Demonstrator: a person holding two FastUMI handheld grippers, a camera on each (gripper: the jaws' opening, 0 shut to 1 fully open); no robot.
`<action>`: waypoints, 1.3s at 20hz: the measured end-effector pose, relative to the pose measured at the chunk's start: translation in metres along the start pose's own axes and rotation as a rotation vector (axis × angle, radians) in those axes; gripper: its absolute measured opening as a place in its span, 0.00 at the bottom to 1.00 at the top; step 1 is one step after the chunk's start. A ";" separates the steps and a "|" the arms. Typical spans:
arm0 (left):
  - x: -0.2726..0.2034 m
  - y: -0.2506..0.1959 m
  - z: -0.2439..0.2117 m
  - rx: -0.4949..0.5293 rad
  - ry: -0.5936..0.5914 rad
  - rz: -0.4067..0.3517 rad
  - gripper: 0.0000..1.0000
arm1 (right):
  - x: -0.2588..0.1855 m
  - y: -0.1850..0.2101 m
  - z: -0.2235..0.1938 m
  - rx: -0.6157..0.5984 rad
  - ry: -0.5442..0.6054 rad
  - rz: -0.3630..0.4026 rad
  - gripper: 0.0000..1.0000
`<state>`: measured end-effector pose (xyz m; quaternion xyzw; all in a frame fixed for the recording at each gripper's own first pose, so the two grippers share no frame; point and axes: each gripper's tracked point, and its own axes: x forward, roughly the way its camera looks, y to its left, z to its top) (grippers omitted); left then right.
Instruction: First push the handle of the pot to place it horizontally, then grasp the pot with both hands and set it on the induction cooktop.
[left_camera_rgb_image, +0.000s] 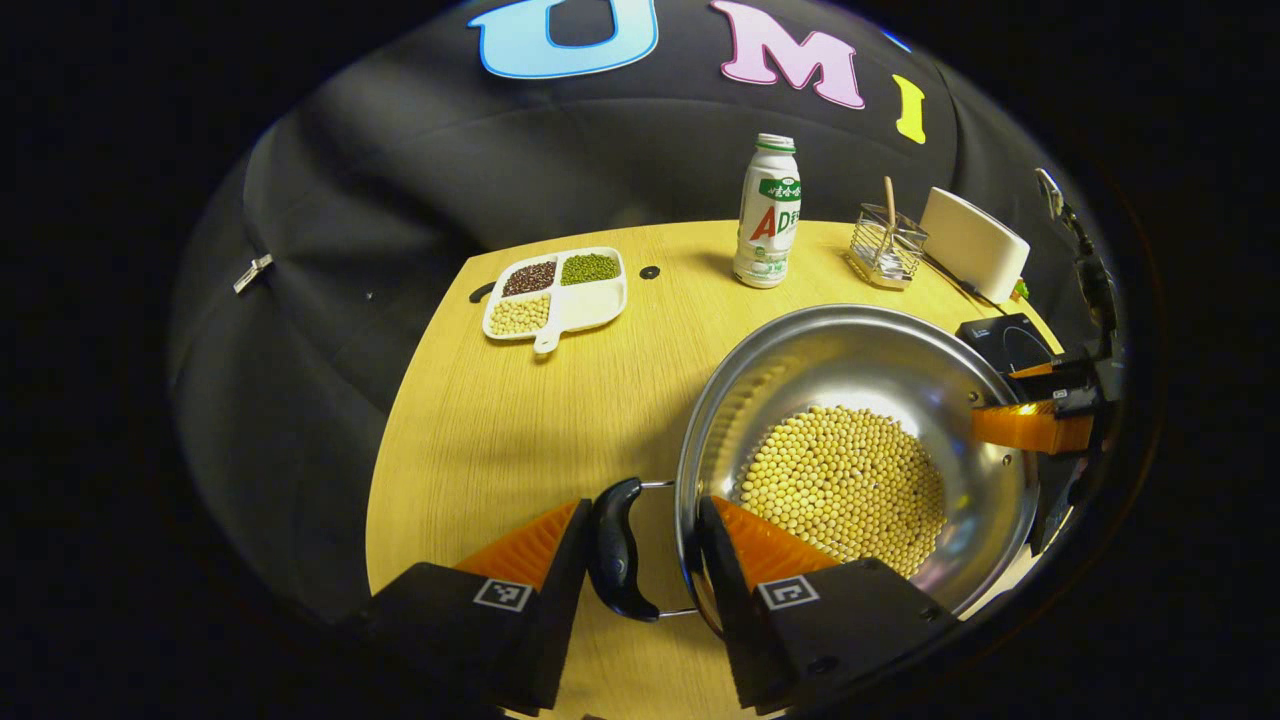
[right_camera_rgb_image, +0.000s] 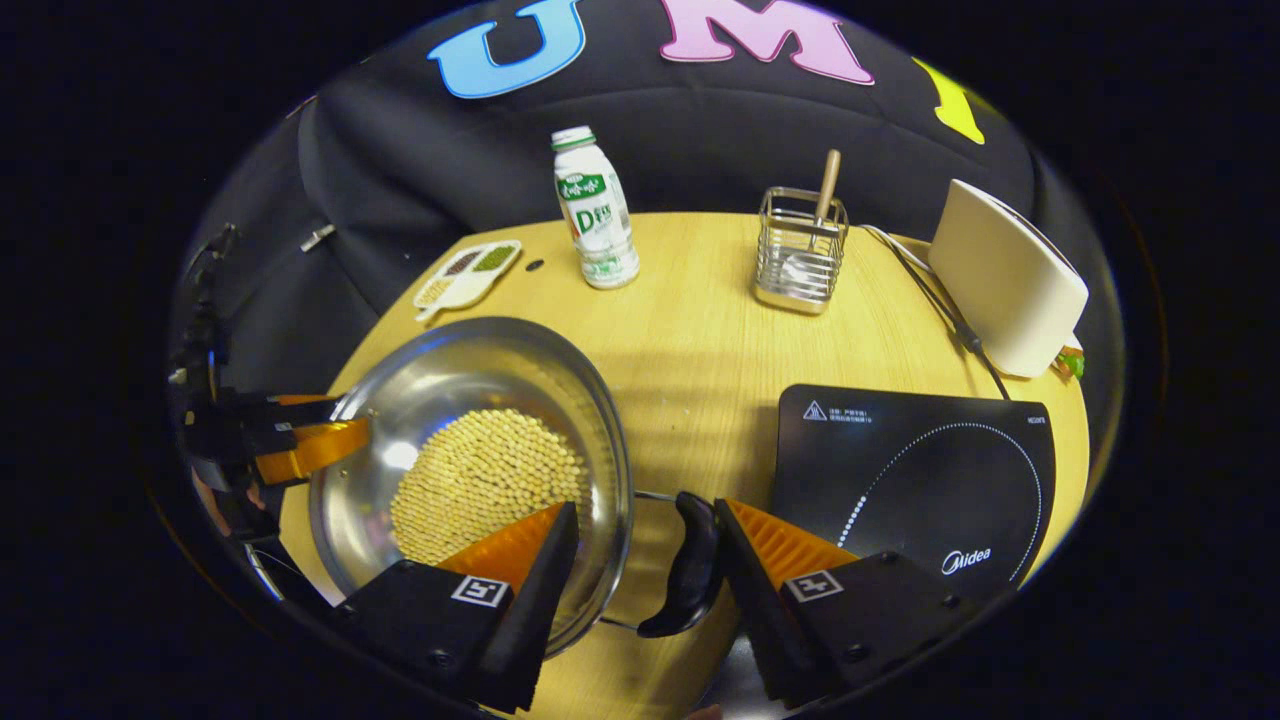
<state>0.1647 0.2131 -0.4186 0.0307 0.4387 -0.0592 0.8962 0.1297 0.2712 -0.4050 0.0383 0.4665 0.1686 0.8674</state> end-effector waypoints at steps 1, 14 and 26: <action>-0.001 -0.001 -0.001 -0.001 0.001 0.003 0.68 | -0.001 -0.001 -0.002 0.002 0.011 -0.012 0.78; -0.016 -0.003 0.002 -0.039 0.001 0.039 0.58 | -0.004 -0.005 -0.001 0.011 0.046 -0.053 0.52; -0.085 -0.058 0.041 0.001 -0.006 0.025 0.57 | -0.087 -0.048 0.012 0.062 0.058 -0.041 0.51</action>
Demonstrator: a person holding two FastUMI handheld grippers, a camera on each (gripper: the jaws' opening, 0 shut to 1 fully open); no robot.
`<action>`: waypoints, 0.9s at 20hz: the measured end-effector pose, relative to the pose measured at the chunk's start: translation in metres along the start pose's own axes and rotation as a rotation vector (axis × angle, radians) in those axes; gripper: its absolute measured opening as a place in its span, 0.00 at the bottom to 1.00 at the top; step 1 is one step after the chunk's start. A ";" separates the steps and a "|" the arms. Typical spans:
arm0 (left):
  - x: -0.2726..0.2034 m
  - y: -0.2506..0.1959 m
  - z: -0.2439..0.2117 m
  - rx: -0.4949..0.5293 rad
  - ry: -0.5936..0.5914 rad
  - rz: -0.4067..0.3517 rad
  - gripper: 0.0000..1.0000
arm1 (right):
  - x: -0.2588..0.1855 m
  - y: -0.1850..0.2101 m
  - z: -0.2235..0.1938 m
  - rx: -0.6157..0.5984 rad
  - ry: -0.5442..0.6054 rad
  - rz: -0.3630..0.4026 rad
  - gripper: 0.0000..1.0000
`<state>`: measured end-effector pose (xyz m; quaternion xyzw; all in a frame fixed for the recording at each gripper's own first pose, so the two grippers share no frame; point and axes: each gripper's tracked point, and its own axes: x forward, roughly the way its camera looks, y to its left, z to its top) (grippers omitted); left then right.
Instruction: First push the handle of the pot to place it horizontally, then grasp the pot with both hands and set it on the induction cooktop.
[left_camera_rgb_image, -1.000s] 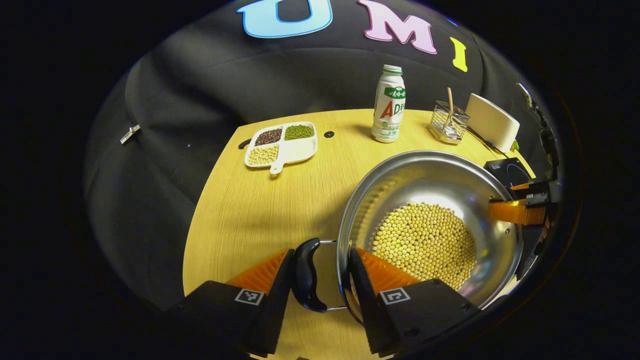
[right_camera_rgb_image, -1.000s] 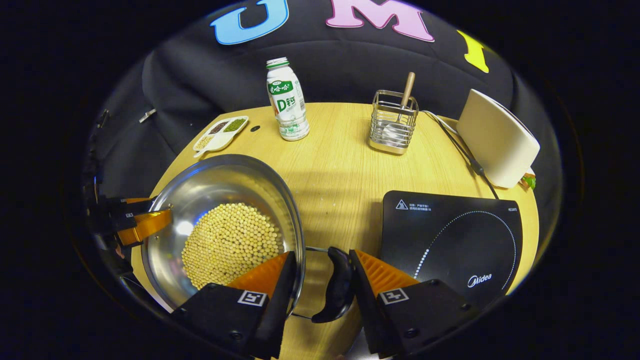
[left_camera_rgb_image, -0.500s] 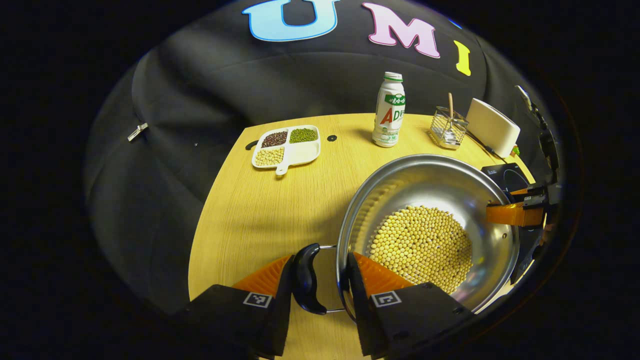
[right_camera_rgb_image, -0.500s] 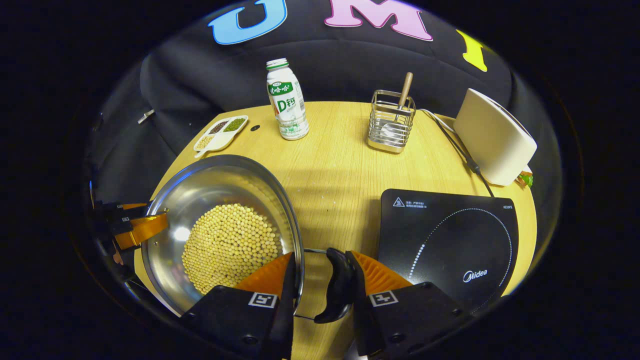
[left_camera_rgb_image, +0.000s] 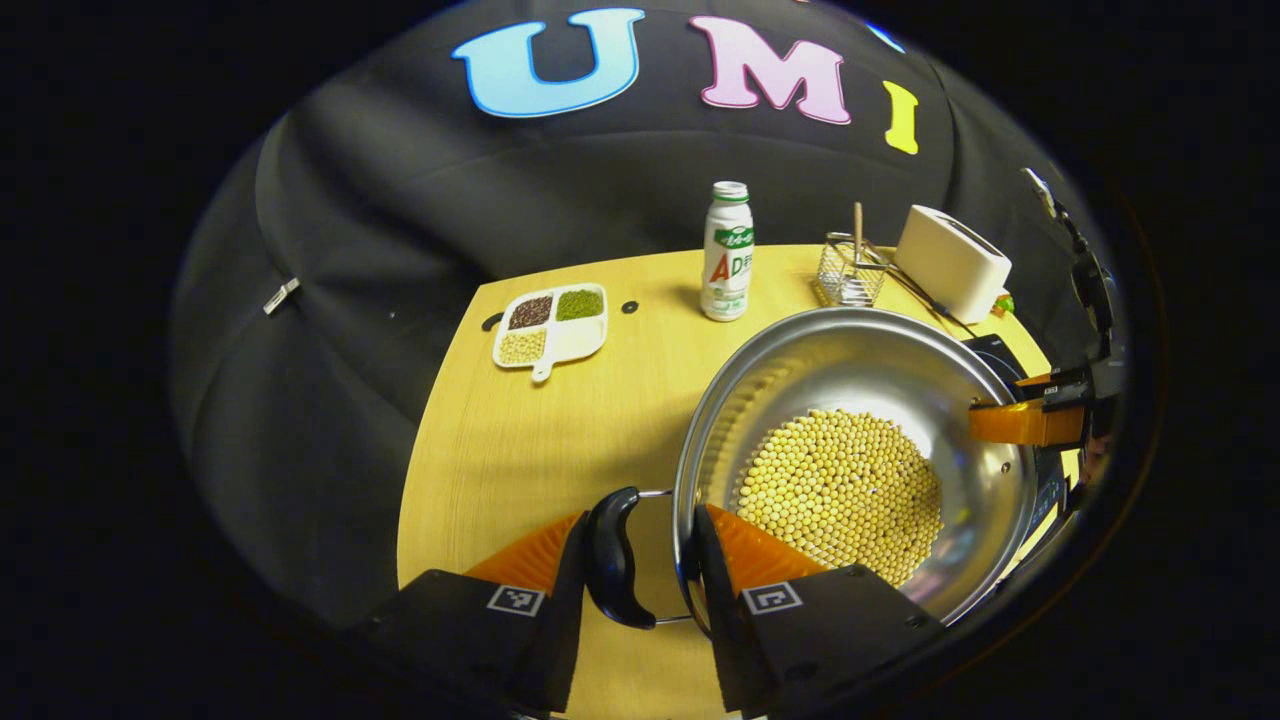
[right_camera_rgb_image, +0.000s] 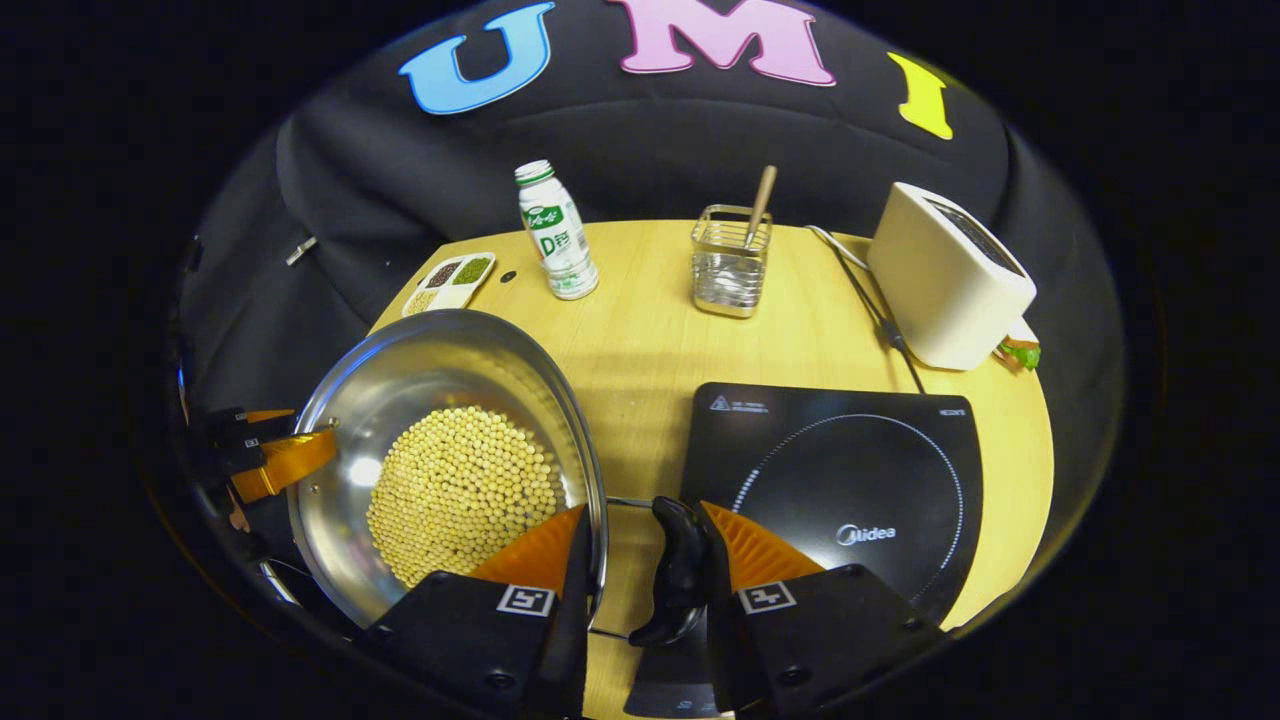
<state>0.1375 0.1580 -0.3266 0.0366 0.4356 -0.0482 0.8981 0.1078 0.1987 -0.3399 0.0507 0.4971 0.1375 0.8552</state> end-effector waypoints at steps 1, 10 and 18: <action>-0.001 -0.010 0.003 0.006 0.002 -0.008 0.57 | -0.006 -0.010 -0.001 0.014 0.009 -0.003 0.52; 0.004 -0.116 0.035 0.016 0.006 -0.108 0.59 | -0.047 -0.117 0.002 0.045 -0.035 -0.086 0.51; 0.021 -0.201 0.059 0.048 0.010 -0.155 0.57 | -0.057 -0.203 0.001 0.078 -0.026 -0.123 0.51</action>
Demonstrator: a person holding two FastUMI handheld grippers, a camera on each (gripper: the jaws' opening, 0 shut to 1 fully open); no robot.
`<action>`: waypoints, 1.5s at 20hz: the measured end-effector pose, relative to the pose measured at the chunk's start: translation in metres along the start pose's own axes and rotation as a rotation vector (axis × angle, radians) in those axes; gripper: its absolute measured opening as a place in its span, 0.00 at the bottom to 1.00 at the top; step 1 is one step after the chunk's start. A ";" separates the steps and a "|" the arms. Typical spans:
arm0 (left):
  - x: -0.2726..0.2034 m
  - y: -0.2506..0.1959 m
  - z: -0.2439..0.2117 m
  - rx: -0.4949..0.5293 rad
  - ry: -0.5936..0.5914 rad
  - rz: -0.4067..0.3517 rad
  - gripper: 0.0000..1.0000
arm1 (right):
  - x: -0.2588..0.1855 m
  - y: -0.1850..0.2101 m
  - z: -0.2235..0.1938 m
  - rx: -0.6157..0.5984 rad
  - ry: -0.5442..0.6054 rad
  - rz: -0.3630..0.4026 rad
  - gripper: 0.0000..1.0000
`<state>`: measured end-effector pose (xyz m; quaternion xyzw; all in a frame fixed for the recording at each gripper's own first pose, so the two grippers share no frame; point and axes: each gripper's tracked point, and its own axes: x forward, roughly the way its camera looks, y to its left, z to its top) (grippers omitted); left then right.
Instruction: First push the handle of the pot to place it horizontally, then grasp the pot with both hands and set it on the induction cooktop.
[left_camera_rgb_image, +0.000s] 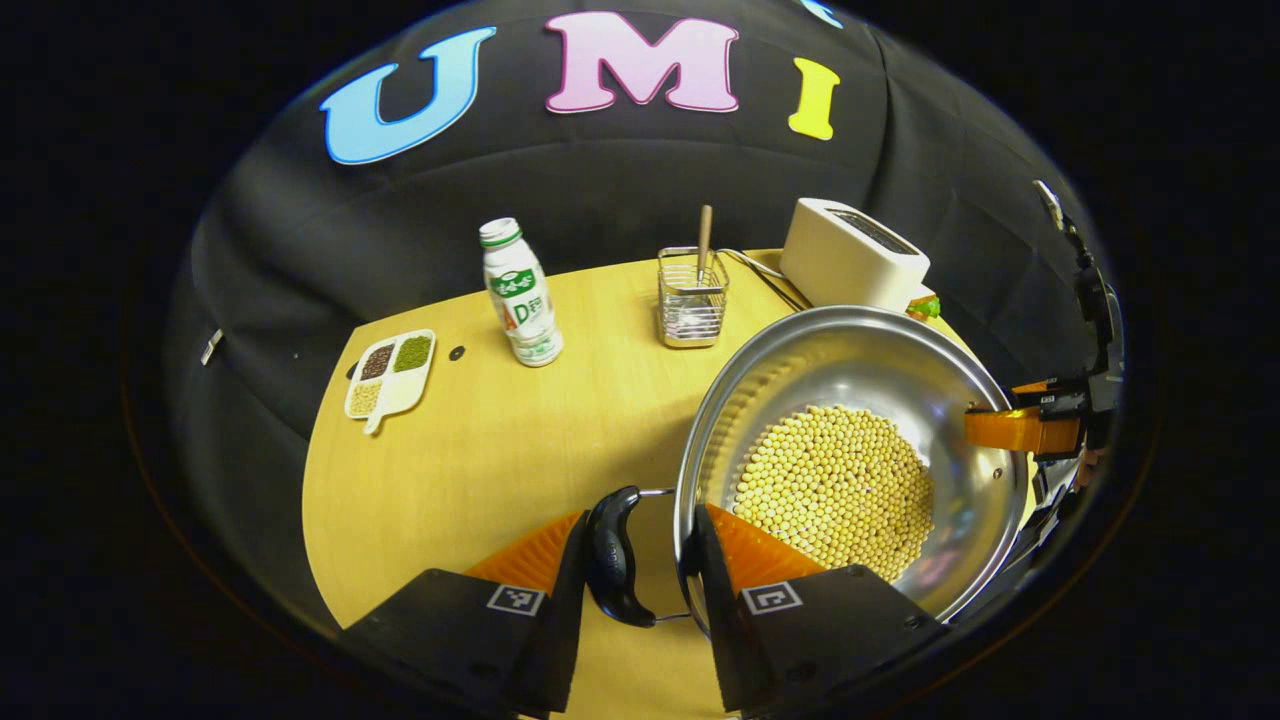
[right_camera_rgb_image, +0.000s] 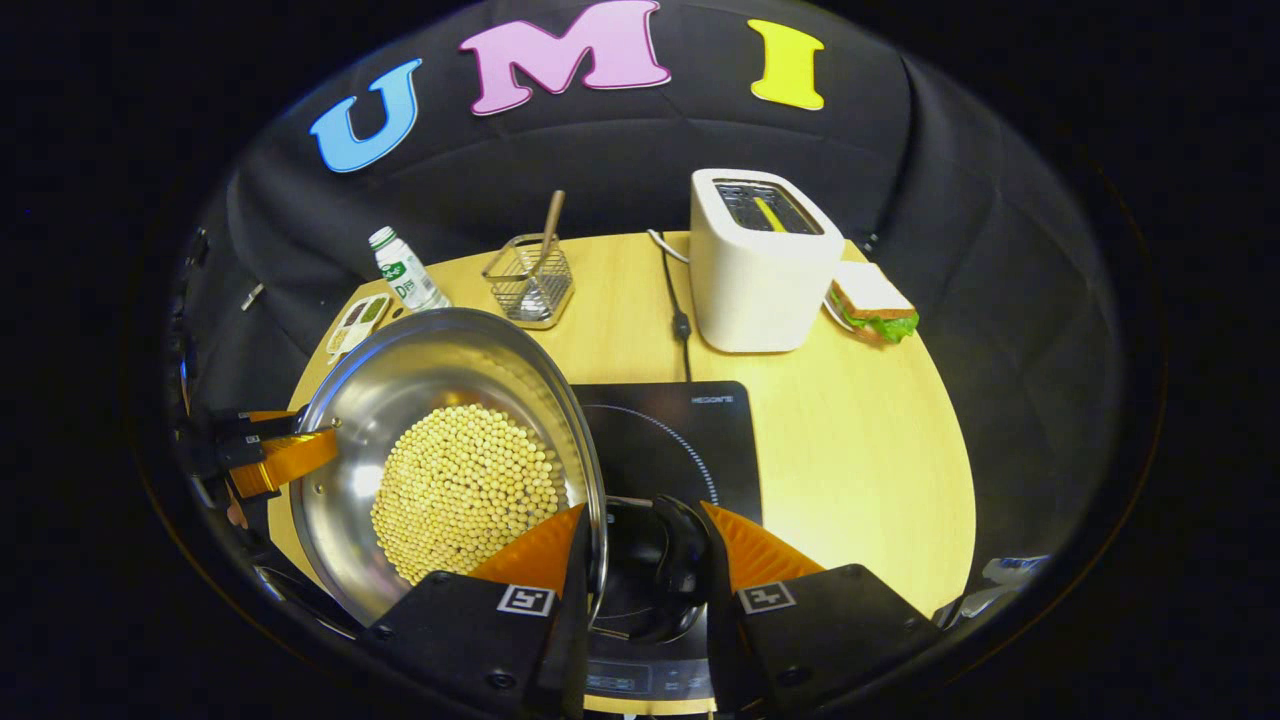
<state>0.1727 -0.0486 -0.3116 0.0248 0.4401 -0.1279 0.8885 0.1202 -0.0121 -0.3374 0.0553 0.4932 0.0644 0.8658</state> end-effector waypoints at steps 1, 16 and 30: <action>0.001 -0.007 0.001 -0.001 0.002 -0.003 0.57 | 0.001 -0.008 0.000 0.004 0.005 -0.001 0.51; 0.040 -0.060 0.009 0.005 0.036 -0.007 0.57 | 0.028 -0.066 -0.002 0.020 0.064 0.011 0.51; 0.045 -0.060 0.009 0.006 0.039 0.018 0.64 | 0.032 -0.074 0.000 0.021 0.052 0.021 0.61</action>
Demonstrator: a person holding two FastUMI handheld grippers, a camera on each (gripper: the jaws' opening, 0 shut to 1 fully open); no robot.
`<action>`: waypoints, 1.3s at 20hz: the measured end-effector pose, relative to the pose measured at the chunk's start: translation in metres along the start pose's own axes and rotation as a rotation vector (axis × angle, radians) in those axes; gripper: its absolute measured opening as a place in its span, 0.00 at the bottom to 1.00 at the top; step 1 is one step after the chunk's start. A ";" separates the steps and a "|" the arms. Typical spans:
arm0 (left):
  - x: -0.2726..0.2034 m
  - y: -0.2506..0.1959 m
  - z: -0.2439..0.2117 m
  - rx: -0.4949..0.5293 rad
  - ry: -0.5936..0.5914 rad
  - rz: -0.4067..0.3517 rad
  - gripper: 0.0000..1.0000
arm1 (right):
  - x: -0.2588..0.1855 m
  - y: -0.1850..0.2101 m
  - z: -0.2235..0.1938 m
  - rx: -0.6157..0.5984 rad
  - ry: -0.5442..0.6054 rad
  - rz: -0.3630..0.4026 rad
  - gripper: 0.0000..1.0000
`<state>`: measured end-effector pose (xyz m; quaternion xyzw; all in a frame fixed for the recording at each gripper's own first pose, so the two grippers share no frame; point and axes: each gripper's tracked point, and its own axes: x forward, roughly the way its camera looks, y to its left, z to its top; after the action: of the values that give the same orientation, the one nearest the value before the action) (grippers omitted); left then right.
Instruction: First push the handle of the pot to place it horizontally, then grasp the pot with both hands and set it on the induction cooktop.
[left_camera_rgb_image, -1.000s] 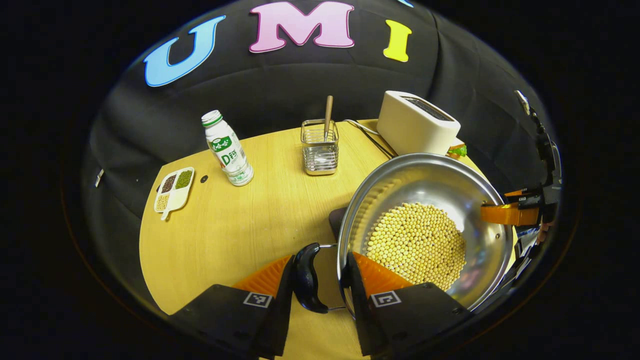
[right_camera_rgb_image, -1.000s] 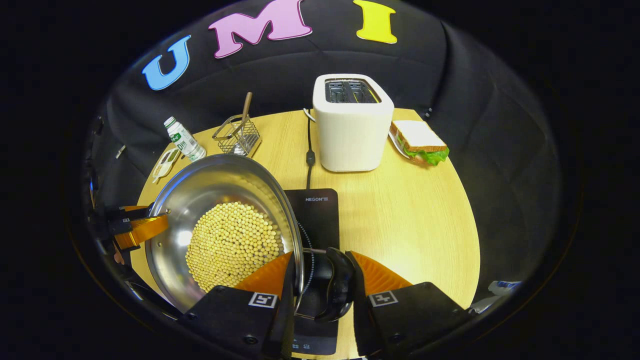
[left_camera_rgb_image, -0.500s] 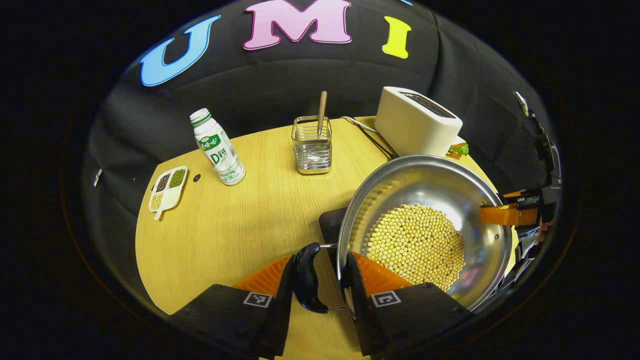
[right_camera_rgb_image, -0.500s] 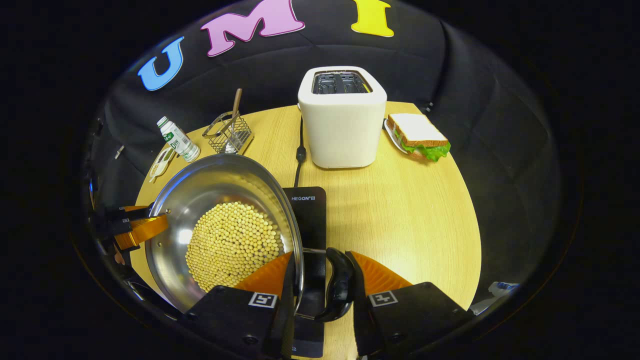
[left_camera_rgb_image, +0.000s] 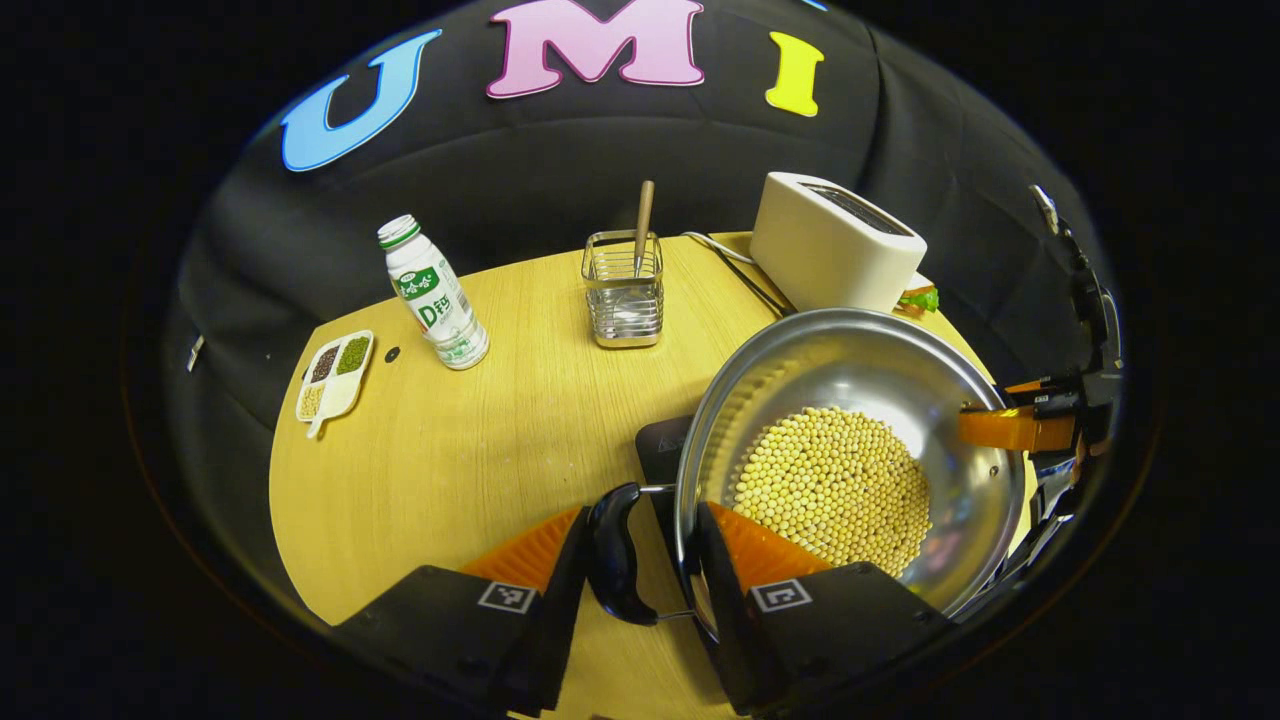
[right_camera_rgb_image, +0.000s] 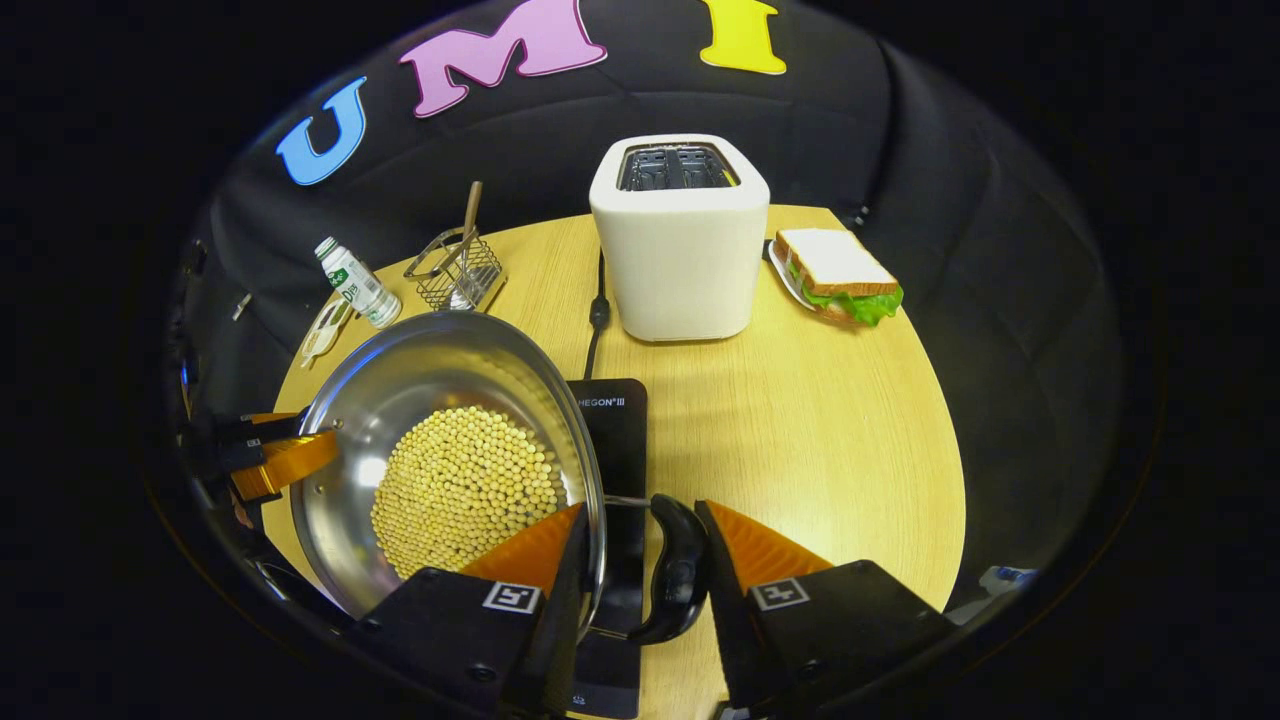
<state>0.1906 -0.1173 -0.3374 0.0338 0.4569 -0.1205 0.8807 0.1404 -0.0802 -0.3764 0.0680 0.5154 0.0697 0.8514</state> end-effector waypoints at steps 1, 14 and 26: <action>-0.001 0.001 0.001 0.000 -0.007 0.003 0.66 | -0.001 -0.001 -0.001 0.002 -0.002 -0.003 0.64; -0.052 -0.011 0.020 -0.019 -0.174 -0.025 0.98 | -0.052 0.002 0.029 0.048 -0.214 -0.035 0.99; -0.168 -0.008 0.031 -0.027 -0.415 0.033 0.98 | -0.175 0.052 0.066 -0.031 -0.502 -0.019 0.99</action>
<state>0.1209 -0.1000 -0.1824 0.0039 0.2667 -0.1044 0.9581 0.1159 -0.0649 -0.1845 0.0650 0.2872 0.0506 0.9543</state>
